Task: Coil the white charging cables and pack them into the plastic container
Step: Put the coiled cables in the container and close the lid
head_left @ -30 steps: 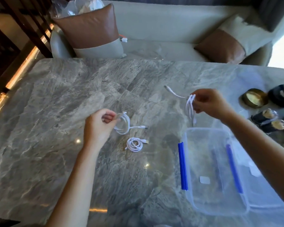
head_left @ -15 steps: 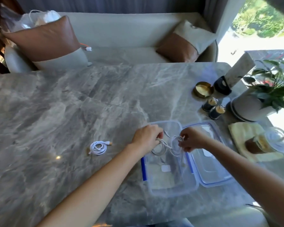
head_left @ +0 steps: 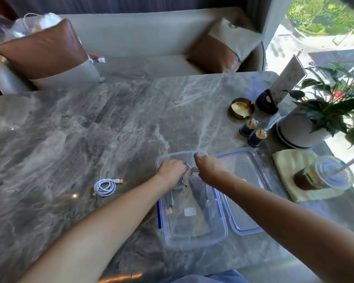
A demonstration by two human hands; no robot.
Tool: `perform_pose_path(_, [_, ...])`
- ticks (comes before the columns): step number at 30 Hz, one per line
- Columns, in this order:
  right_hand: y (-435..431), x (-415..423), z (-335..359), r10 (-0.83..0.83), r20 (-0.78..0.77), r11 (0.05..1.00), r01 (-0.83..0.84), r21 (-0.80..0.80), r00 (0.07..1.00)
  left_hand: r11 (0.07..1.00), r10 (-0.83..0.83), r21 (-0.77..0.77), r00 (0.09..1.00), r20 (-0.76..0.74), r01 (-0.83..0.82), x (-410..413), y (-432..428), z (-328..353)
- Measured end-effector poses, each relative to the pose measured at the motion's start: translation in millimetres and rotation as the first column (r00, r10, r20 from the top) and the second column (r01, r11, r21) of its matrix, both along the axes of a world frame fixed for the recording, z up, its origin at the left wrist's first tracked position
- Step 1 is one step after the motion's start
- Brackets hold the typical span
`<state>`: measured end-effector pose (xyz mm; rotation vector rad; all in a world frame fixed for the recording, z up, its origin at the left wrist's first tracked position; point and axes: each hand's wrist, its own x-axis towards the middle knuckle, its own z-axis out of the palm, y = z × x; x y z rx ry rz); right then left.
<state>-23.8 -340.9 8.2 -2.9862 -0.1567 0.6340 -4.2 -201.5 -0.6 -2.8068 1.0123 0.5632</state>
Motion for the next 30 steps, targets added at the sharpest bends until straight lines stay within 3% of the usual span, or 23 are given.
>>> perform_pose_path(3, [2,7,0,0.129,-0.055,0.985,-0.134,-0.105,0.99,1.0,0.016,0.021,0.999,-0.032,-0.015,3,0,-10])
perform_pose_path(8, [14,19,-1,0.182,-0.132,0.963,-0.203,-0.176,0.975,0.994,0.108,0.033,0.993,-0.046,-0.106,8,5,-21])
perform_pose_path(15, [20,24,-8,0.253,-0.191,0.924,-0.295,-0.242,0.948,0.997,0.042,0.069,0.999,-0.03,-0.04,19,8,-22])
perform_pose_path(23, [25,29,-4,0.229,-0.337,0.932,-0.305,-0.195,0.913,0.994,0.109,-0.01,0.99,-0.094,-0.11,16,6,-21])
perform_pose_path(26, [23,37,11,0.218,-0.348,0.942,-0.29,-0.171,0.912,0.959,0.182,-0.197,0.977,-0.113,-0.201,16,15,-13])
perform_pose_path(30, [34,59,39,0.219,-0.16,0.965,-0.238,-0.11,0.963,0.706,0.347,-0.583,0.914,-0.211,-0.403,7,49,-1])
